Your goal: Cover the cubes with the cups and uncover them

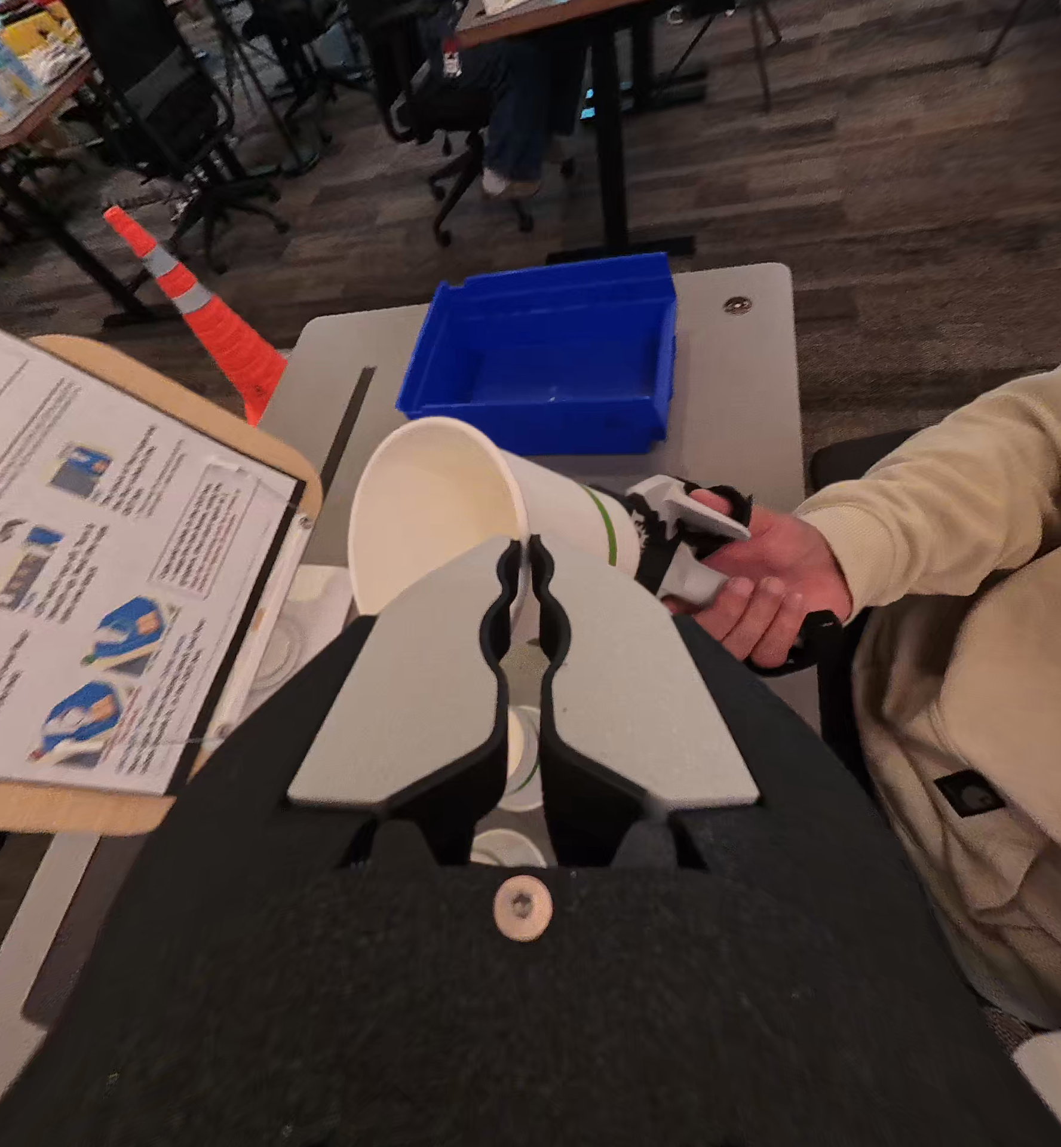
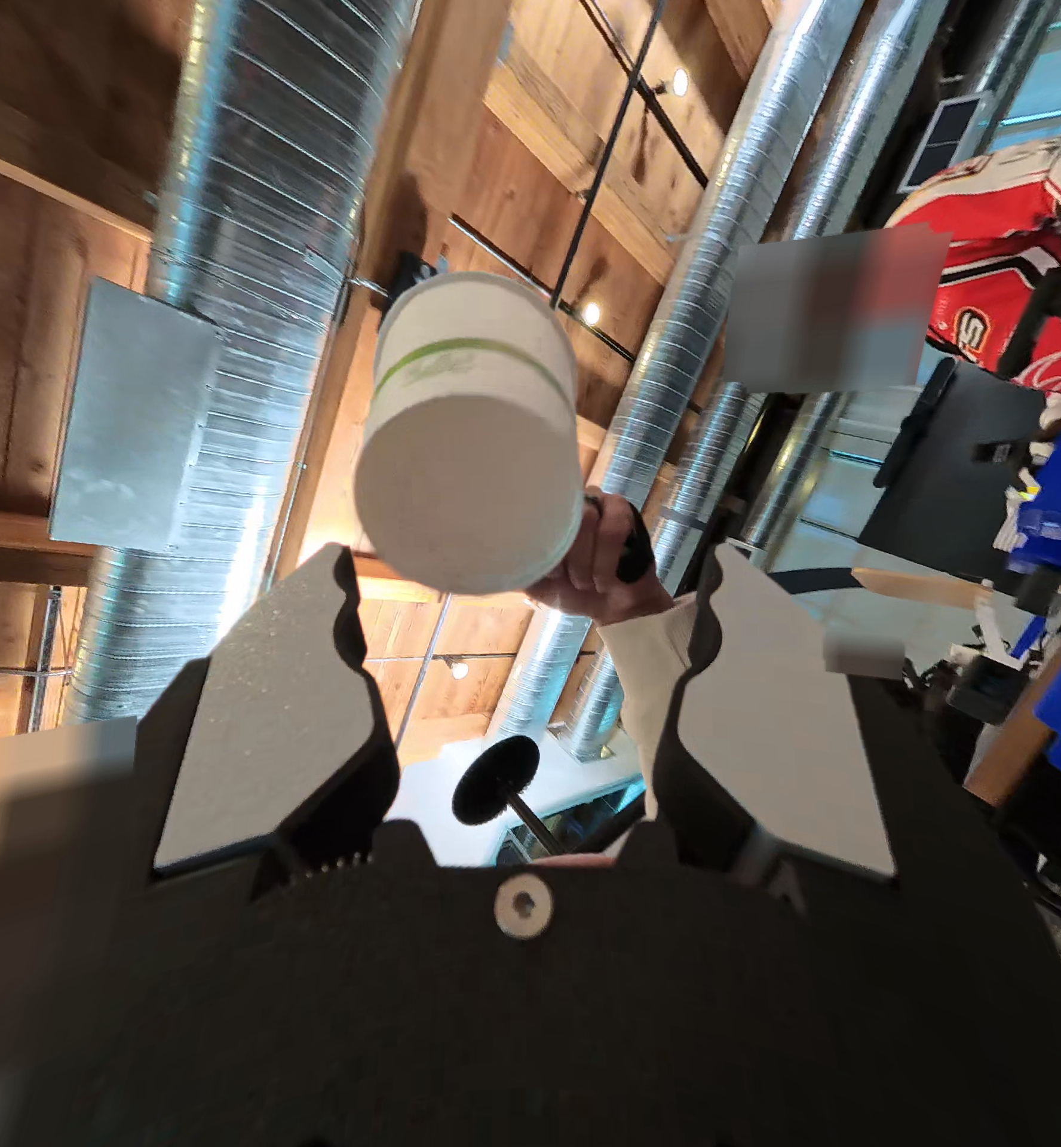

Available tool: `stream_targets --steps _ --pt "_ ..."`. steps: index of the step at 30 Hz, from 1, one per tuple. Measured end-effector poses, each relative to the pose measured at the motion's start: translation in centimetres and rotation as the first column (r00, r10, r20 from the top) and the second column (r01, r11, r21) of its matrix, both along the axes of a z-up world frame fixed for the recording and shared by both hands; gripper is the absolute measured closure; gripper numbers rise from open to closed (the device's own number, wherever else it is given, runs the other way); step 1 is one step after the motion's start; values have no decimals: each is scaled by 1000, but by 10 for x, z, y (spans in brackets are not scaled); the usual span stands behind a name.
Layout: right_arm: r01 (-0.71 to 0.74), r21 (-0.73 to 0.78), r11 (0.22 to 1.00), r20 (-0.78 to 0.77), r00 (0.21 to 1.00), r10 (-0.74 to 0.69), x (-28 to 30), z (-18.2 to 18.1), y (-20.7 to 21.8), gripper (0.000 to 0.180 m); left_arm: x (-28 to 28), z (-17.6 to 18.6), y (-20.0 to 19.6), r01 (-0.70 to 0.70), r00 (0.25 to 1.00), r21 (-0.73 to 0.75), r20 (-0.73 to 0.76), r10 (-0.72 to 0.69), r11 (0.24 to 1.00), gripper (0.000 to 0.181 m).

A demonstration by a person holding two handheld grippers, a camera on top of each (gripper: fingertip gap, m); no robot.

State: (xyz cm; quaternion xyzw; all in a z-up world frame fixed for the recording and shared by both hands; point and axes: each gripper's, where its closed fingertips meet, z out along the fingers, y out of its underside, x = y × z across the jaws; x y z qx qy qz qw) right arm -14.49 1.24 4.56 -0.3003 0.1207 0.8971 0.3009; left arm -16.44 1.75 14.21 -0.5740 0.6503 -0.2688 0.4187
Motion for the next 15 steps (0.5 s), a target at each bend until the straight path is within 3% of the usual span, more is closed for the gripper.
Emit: stream_targets --steps 5,8,9,11,15 --pt "38 24 999 -85 996 -36 24 6 -3 73 28 -30 -14 45 998 -18 -31 -46 999 178" --pt "50 16 999 -56 997 -49 32 5 0 75 38 -46 -20 72 997 -46 -37 -73 996 178" --pt "63 23 998 -58 996 -61 37 4 0 88 40 -46 -23 91 996 -66 -11 -91 994 178" --pt "59 47 997 -34 998 -58 40 3 -1 88 42 -47 -27 113 994 -98 20 -112 989 178" --pt "82 52 995 70 994 -85 41 -3 2 89 40 -55 -15 40 998 -88 52 -36 995 172"
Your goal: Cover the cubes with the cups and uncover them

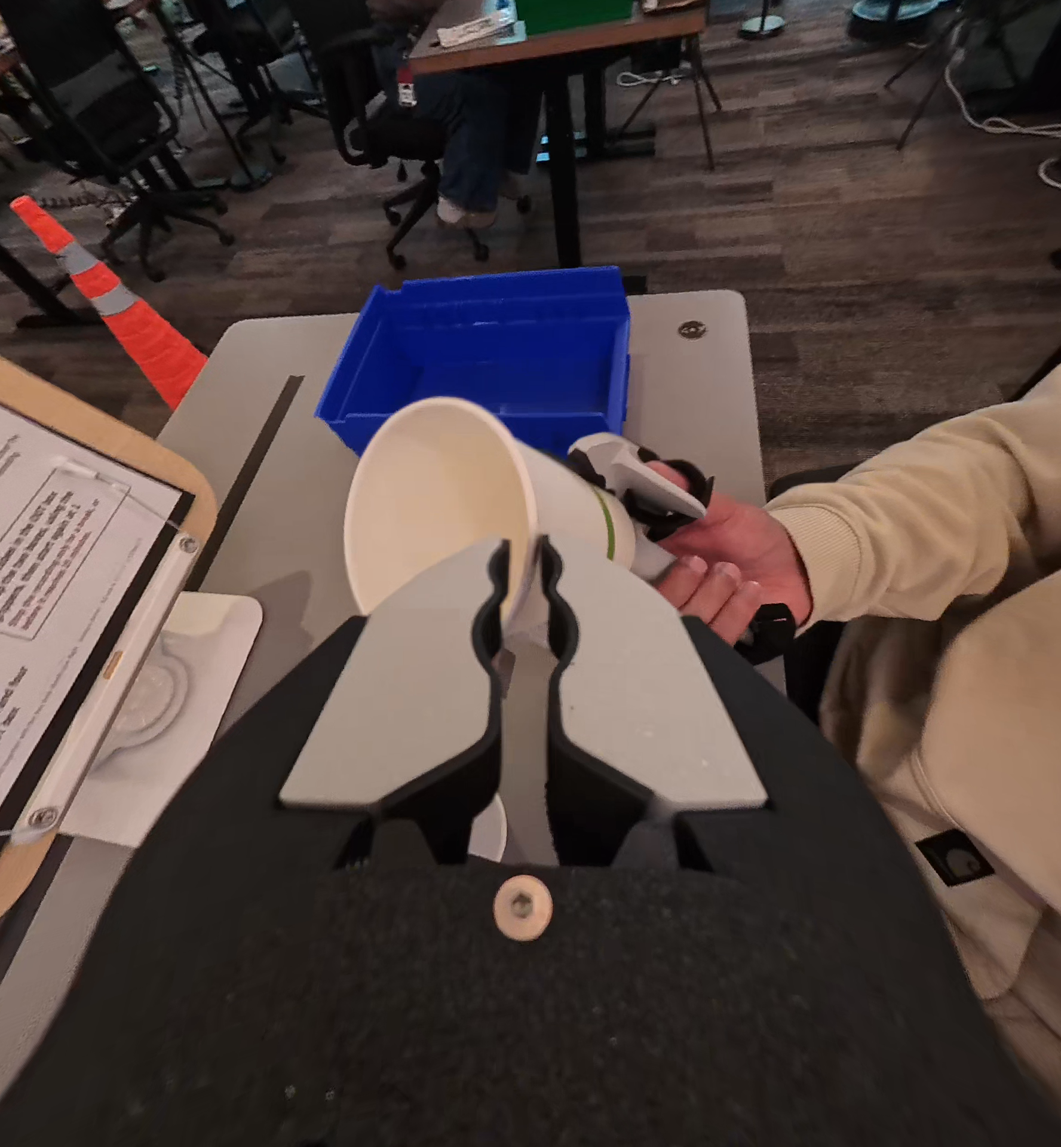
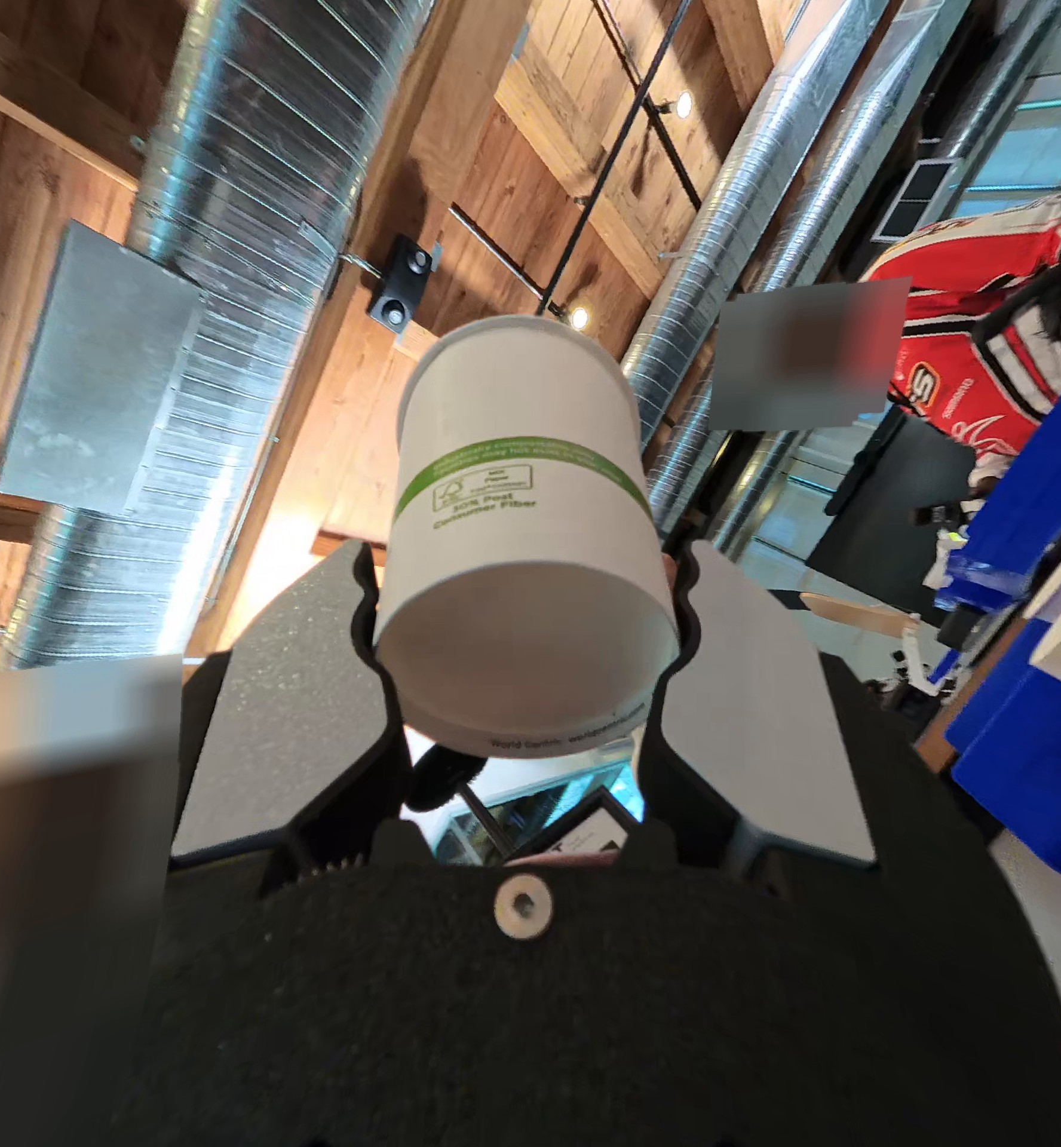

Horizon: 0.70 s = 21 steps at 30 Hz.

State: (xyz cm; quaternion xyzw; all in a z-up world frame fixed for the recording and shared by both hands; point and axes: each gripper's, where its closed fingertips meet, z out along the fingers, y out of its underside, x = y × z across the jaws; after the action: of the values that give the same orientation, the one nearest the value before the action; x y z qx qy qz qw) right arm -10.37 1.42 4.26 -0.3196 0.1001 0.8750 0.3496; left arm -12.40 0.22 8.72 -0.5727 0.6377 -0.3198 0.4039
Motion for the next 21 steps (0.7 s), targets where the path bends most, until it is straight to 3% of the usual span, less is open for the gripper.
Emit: stream_targets --steps 3,7,10,14,18,21 --pt "65 10 998 73 995 -65 9 -2 3 89 -16 -5 12 -128 992 24 25 128 991 130" --pt "188 90 978 311 927 -207 22 -4 5 89 -64 -32 21 -434 893 -1 127 431 901 118" --pt "256 182 950 523 793 -313 32 -6 7 89 -87 -89 9 -584 774 -173 177 608 793 114" --pt "220 315 923 797 467 -383 42 -21 14 88 -108 -169 -16 -695 665 -265 115 738 668 112" --pt "73 415 907 910 -61 -411 59 -44 40 88 -121 -202 -26 -745 644 -187 47 764 640 114" --pt "-138 314 939 857 -386 -343 60 -67 61 88 -121 -209 -28 -733 653 -219 38 756 644 115"
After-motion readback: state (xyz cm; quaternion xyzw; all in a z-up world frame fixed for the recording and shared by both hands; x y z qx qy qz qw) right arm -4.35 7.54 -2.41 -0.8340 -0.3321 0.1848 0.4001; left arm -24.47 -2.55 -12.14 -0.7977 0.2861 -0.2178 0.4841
